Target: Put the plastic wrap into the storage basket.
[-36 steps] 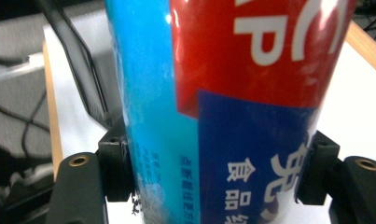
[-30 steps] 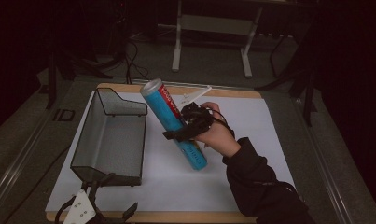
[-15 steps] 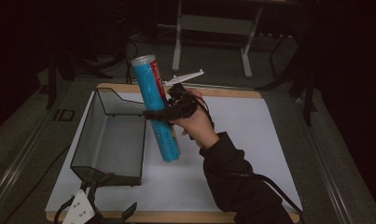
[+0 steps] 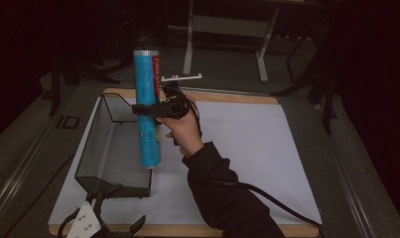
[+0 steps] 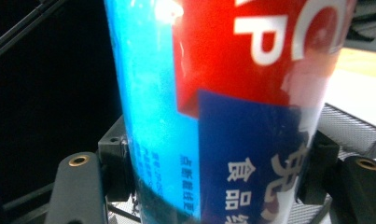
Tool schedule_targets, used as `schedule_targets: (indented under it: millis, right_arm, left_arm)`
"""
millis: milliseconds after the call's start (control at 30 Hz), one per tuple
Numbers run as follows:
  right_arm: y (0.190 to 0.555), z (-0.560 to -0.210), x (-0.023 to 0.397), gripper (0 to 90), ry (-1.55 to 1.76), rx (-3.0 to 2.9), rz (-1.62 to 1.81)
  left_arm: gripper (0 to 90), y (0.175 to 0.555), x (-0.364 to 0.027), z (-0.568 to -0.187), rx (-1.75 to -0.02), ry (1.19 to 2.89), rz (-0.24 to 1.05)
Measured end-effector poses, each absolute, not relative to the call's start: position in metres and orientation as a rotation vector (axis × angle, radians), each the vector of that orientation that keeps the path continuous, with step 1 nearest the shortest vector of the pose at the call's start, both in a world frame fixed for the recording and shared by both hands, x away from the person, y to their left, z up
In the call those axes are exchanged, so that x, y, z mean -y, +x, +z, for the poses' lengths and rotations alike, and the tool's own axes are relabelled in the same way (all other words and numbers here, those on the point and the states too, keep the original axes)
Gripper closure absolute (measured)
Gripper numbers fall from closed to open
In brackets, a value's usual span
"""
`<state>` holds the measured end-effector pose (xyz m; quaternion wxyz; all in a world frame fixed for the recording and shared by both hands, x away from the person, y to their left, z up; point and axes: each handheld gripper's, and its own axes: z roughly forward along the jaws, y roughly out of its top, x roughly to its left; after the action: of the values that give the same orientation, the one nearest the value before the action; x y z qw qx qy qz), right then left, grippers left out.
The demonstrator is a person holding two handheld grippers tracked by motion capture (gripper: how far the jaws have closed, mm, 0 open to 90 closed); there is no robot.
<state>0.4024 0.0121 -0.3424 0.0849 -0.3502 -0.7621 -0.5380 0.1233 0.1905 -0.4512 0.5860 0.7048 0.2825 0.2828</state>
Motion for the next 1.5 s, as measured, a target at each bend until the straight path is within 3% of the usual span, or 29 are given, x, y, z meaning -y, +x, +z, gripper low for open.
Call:
schedule_targets:
  millis: [667,1233,1500]
  right_arm:
    - [0.407,-0.409,-0.051,31.7,-1.324,2.182,-1.463]
    - [0.407,-0.449,-0.064,31.6,-1.475,2.164,-1.163]
    - [0.408,-0.459,-0.065,31.5,-1.576,2.125,-1.181]
  left_arm:
    - [2.7,0.123,-0.19,-0.452,-0.654,1.65,0.646]
    - [2.7,0.125,-0.19,-0.452,-0.657,1.653,0.643]
    - [2.7,0.125,-0.189,-0.453,-0.659,1.662,0.646]
